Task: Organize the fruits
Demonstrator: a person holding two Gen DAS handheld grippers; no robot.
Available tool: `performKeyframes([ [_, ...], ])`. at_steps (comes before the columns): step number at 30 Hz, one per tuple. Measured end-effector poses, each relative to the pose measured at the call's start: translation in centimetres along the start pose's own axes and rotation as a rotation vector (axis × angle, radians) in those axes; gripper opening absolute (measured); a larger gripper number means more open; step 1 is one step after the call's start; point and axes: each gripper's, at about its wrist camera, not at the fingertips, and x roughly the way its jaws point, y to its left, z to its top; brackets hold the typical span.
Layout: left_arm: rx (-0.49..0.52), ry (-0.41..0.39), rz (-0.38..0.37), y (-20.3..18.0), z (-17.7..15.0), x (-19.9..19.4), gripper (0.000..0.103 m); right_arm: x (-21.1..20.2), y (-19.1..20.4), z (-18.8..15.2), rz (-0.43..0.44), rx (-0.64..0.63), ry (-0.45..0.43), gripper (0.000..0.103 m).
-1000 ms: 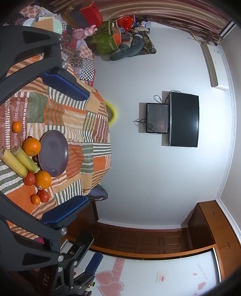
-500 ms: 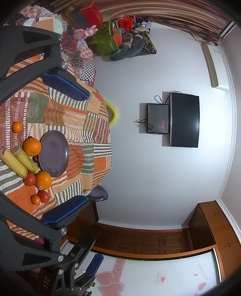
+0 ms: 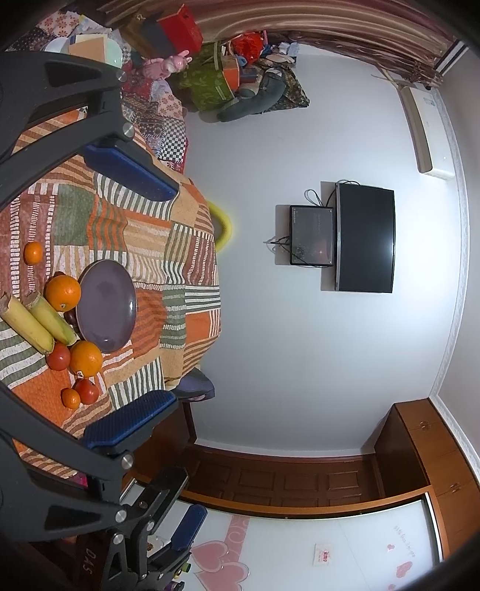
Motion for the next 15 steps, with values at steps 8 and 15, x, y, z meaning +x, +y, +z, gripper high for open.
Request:
performKeyframes([
  [8, -0.002, -0.003, 0.001, -0.05, -0.05, -0.06, 0.103, -0.11, 0.04, 0.06, 0.001, -0.003, -0.004, 0.103],
  [15, -0.001, -0.008, 0.002, -0.05, 0.02, -0.11, 0.103, -0.12, 0.11, 0.12, -0.001, -0.008, -0.005, 0.103],
])
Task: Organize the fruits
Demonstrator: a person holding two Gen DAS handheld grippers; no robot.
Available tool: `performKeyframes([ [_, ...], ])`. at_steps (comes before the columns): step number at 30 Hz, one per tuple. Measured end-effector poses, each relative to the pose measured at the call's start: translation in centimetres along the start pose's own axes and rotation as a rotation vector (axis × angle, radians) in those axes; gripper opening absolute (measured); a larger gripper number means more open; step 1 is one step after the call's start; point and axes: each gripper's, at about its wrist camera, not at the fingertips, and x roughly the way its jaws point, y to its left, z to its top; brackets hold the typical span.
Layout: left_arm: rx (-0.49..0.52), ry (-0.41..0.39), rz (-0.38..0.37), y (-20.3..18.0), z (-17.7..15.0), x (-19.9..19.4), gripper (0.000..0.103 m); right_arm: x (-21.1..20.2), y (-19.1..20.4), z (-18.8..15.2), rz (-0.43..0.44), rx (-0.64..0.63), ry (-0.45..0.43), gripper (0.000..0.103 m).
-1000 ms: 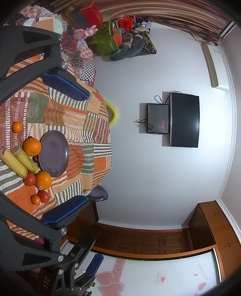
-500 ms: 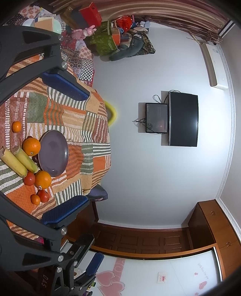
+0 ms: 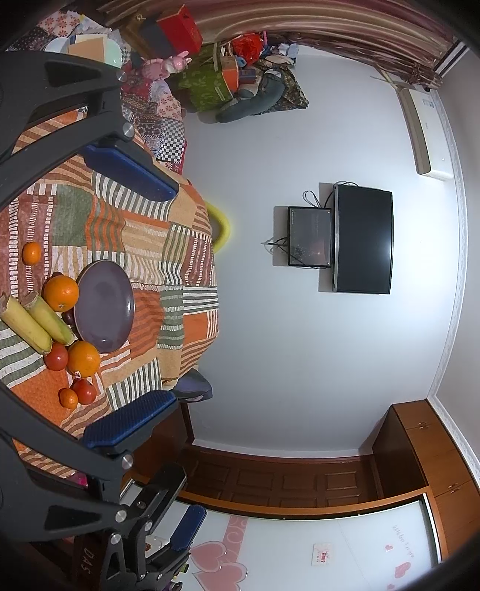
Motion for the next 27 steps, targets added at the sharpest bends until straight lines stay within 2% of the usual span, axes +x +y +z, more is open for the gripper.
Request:
performKeyframes([
  [18, 0.001, 0.007, 0.001, 0.1, 0.0, 0.2, 0.103, 0.4, 0.0, 0.0, 0.000, -0.008, 0.007, 0.103],
  [27, -0.005, 0.083, 0.001, 0.5, -0.8, 2.9, 0.103, 2.0, -1.0, -1.1, -0.021, -0.003, 0.057, 0.103],
])
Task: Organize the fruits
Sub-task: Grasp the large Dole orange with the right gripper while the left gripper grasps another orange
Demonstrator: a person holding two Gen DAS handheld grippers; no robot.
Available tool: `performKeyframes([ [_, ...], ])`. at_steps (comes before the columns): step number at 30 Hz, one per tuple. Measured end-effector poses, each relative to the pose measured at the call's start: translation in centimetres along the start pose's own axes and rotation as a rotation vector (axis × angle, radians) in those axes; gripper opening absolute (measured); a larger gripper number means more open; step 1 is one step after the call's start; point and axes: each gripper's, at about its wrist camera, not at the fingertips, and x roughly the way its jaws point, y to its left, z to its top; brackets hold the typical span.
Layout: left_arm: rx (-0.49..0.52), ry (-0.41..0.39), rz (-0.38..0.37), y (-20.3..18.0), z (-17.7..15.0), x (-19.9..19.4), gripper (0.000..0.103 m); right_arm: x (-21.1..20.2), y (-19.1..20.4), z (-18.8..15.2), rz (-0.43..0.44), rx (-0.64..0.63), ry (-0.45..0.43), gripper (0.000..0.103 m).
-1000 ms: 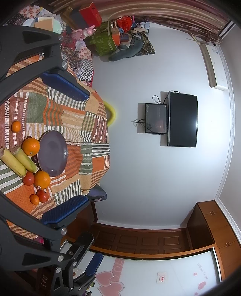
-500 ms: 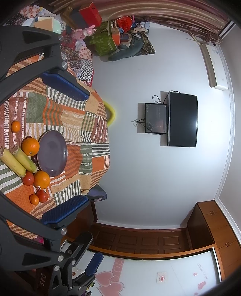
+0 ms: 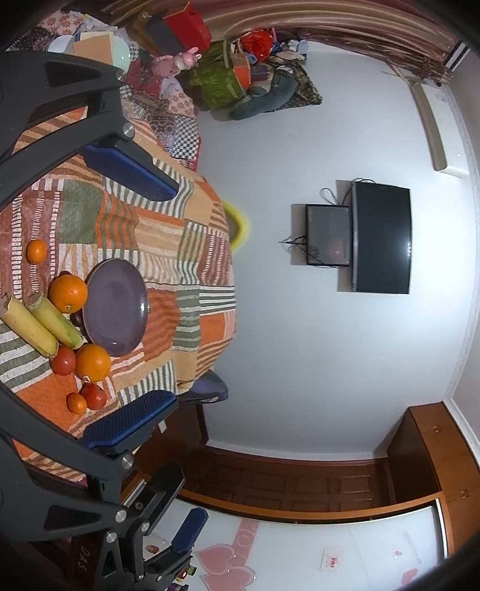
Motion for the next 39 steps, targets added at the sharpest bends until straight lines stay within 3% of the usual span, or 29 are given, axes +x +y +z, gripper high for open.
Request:
performKeyframes([
  [5, -0.001, 0.066, -0.003, 0.3, -0.7, 2.4, 0.103, 1.2, -1.0, -0.9, -0.022, 0.000, 0.046, 0.103],
  [15, 0.023, 0.248, -0.049, 0.7, -3.6, 8.9, 0.103, 5.2, -4.2, -3.8, -0.052, 0.028, 0.223, 0.103],
  [23, 0.006, 0.399, -0.074, 1.2, -7.1, 13.6, 0.103, 8.5, -5.0, -6.3, -0.008, 0.040, 0.387, 0.103],
  [31, -0.003, 0.548, -0.093, 2.2, -10.0, 17.5, 0.103, 11.3, -5.5, -8.2, 0.050, 0.076, 0.488, 0.103],
  [39, -0.019, 0.671, -0.115, 2.8, -12.4, 20.1, 0.103, 14.1, -4.8, -9.9, 0.086, 0.073, 0.576, 0.085],
])
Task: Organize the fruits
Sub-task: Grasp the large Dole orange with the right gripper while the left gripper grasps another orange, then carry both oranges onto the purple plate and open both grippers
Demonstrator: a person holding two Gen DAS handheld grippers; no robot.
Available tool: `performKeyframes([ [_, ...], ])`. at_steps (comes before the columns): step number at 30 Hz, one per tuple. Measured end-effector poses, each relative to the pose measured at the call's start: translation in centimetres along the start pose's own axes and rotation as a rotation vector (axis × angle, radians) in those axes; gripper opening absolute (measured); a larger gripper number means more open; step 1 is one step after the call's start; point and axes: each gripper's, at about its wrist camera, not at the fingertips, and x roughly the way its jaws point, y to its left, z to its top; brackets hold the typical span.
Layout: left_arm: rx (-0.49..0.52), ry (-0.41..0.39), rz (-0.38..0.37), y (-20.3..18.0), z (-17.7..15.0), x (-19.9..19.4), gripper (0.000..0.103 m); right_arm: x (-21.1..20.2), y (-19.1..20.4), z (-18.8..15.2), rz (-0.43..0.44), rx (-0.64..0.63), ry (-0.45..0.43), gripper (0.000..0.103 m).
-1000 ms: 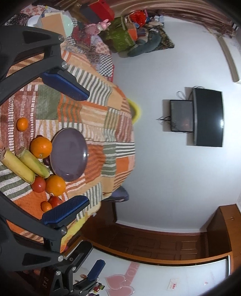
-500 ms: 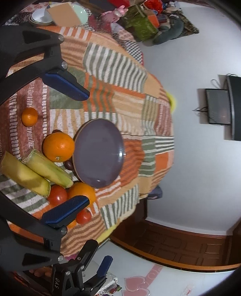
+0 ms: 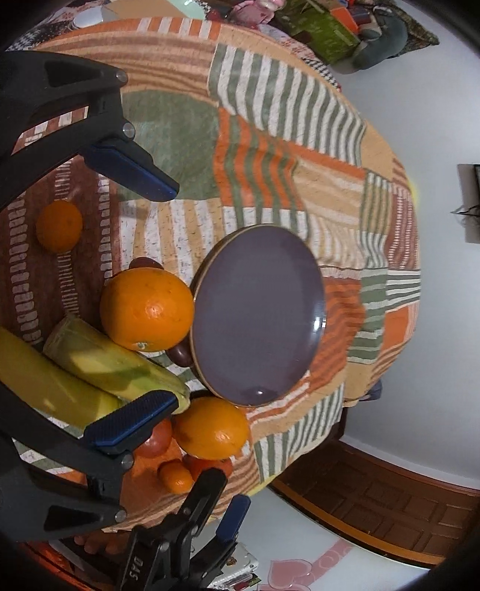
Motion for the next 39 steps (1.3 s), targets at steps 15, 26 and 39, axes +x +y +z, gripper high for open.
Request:
performKeyframes([
  [15, -0.037, 0.091, -0.063, 1.0, -0.3, 3.1, 0.079, 4.4, 0.9, 0.0, 0.039, -0.068, 0.129, 0.075],
  [26, -0.041, 0.119, -0.108, 0.8, -0.1, 4.1, 0.067, 5.2, 0.8, 0.2, 0.024, -0.097, 0.133, 0.068],
  [39, -0.006, 0.099, -0.090, 0.3, 0.6, 3.0, 0.054, 3.8, 0.8, 0.8, 0.028, -0.069, 0.098, 0.067],
])
